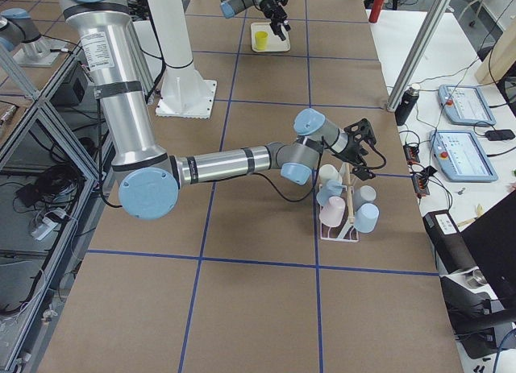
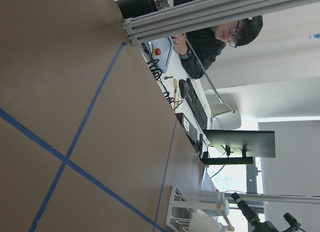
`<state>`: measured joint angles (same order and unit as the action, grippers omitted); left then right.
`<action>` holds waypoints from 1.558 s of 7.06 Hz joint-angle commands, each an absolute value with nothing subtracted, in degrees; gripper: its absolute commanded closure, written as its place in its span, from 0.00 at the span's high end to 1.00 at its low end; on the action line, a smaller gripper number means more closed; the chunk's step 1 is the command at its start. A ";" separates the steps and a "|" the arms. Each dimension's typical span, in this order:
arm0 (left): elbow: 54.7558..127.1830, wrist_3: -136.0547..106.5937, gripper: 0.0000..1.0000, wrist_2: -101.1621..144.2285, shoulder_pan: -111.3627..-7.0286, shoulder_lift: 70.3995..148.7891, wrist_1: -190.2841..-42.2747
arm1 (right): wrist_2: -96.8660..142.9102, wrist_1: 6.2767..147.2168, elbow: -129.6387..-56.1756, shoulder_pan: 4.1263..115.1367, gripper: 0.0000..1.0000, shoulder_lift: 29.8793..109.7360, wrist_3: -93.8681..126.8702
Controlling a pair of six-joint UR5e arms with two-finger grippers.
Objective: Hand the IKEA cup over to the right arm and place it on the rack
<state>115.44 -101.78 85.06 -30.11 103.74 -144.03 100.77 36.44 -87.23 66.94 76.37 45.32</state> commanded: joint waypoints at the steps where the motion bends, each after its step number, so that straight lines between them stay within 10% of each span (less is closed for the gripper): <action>1: 119.34 -94.17 1.00 92.67 -33.02 97.77 -139.15 | 103.35 49.76 -99.08 67.32 1.00 76.29 45.79; 11: 119.01 -47.64 1.00 120.06 -42.72 77.34 -118.57 | 106.70 53.26 -107.14 51.33 1.00 66.62 75.49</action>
